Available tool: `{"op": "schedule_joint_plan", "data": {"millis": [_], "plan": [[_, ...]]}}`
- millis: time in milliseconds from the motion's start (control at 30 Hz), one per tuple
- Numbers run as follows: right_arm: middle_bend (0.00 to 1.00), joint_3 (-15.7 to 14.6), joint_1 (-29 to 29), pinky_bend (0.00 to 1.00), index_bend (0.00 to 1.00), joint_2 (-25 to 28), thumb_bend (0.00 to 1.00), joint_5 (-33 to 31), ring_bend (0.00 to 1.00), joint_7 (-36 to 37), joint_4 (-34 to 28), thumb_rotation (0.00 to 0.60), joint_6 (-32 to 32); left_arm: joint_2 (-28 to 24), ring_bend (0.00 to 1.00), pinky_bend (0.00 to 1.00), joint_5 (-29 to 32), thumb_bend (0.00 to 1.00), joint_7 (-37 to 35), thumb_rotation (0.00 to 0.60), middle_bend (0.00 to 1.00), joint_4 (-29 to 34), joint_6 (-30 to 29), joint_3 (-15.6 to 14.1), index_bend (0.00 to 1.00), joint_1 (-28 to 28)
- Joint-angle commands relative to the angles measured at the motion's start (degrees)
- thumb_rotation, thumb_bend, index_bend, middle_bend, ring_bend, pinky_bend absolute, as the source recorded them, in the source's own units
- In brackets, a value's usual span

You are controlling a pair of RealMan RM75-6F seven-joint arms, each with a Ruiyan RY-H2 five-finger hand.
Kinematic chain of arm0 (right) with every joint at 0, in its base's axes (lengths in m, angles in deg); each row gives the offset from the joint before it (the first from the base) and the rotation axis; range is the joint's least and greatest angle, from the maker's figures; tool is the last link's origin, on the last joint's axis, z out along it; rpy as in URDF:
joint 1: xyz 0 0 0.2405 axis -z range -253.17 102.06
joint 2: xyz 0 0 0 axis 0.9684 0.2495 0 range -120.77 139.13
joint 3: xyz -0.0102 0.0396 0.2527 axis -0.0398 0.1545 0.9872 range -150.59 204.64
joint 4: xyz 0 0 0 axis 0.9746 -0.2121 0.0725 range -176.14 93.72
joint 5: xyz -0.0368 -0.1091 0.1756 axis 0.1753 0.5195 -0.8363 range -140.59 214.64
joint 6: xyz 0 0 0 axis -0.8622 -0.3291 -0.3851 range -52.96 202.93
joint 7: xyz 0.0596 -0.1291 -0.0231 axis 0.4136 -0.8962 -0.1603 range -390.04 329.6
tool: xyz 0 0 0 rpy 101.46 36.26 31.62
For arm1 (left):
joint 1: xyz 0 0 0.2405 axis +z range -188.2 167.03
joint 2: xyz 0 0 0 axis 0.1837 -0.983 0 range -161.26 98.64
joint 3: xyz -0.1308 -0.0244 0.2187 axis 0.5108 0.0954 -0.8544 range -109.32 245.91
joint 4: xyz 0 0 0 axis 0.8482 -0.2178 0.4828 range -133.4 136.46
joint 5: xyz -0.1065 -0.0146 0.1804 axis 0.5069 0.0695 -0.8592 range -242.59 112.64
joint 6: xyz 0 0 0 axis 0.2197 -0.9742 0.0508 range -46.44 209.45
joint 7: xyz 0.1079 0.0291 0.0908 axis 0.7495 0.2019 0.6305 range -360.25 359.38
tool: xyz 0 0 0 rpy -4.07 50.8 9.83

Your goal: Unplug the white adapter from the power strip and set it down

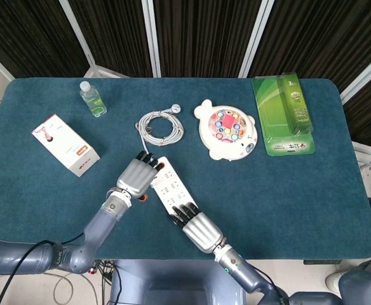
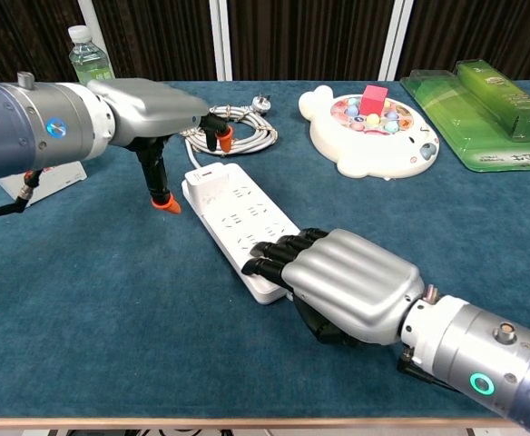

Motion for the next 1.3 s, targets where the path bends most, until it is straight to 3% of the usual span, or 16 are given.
{"op": "schedule_joint_plan", "data": {"millis": [33,333,500,1300], "plan": [[0.18,-0.1,0.0,0.19,0.18,0.2,0.97,0.0,0.17,0.1,0.0,0.6,-0.1,1.8,0.09,0.11,2.1,0.05,-0.7,0.6,0.25,-0.7,-0.1,1.0,0.28,-1.0],[0.18,-0.4,0.0,0.19,0.18,0.6,0.97,0.0,0.17,0.7,-0.2,0.6,-0.5,5.7,0.09,0.11,6.1,0.12,-0.1,0.6,0.28,-4.0,-1.4,1.2,0.32,-2.9],[0.18,-0.5,-0.1,0.19,0.18,0.5,0.97,-0.1,0.17,1.1,0.2,0.6,-0.4,5.9,0.1,0.11,7.1,0.12,1.3,0.6,0.31,-5.8,-1.5,-0.1,0.34,-3.6],[0.18,-0.9,-0.1,0.19,0.18,1.3,0.97,-0.1,0.17,2.4,0.7,0.6,-1.3,9.1,0.15,0.12,2.9,0.19,-1.6,0.6,0.42,-12.0,-1.2,-2.7,0.43,-3.4]]}}
